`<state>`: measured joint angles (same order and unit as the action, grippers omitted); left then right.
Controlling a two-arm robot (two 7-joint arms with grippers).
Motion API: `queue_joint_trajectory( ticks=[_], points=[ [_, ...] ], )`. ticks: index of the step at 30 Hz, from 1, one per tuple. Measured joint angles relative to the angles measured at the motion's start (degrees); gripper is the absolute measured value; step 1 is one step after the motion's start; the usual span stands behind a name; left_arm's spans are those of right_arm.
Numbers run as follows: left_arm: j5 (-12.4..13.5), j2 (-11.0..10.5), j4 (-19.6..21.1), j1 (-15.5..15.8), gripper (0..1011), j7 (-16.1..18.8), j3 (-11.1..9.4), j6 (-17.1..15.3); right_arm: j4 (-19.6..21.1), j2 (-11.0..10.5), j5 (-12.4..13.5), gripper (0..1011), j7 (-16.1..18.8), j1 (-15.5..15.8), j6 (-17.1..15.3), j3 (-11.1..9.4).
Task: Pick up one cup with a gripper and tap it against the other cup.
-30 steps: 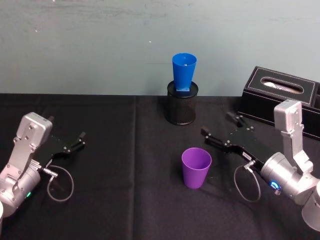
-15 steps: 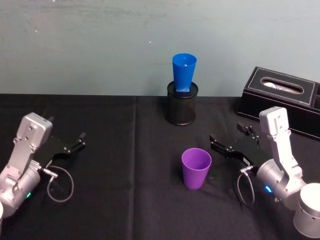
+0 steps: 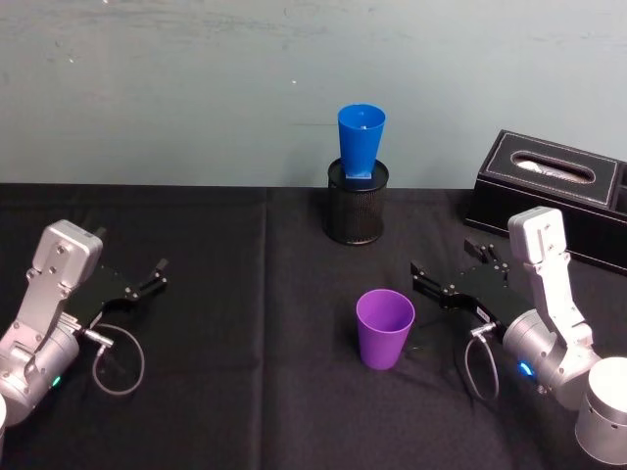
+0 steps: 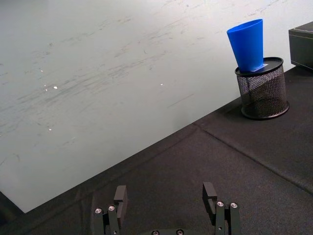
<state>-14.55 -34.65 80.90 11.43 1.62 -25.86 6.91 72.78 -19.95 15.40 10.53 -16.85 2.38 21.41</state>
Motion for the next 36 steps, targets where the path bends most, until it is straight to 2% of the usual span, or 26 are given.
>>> queue_joint_trajectory(
  ticks=[36],
  points=[
    [0.0, 0.0, 0.0, 0.0, 1011, 0.0, 0.0, 0.0, 0.2, -0.1, 0.1, 1002, -0.1, 0.1, -0.1, 0.0]
  ],
)
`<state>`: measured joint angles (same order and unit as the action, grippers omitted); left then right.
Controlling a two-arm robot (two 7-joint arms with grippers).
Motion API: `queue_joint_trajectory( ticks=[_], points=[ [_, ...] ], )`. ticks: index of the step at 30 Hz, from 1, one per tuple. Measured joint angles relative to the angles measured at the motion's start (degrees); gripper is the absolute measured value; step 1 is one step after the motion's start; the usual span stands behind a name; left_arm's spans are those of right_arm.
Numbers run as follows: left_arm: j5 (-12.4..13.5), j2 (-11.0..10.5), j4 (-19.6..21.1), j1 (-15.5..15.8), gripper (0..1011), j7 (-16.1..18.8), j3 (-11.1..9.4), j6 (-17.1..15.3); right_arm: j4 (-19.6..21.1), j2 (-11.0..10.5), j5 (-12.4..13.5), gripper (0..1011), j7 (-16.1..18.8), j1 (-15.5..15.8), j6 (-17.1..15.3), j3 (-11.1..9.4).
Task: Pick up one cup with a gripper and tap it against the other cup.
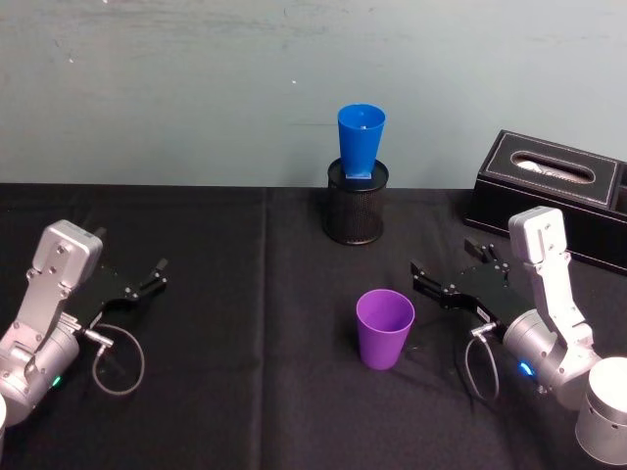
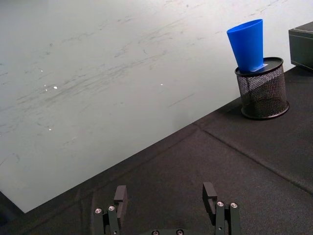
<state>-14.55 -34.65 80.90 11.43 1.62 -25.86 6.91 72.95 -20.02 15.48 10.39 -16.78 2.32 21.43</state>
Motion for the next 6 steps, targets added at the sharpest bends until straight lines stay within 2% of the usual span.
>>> queue_joint_trajectory(
  ticks=[6],
  points=[
    [0.0, 0.0, 0.0, 0.0, 1011, 0.0, 0.0, 0.0, 0.0, 0.0, 0.0, 1002, 0.0, 0.0, 0.0, 0.0]
  ],
)
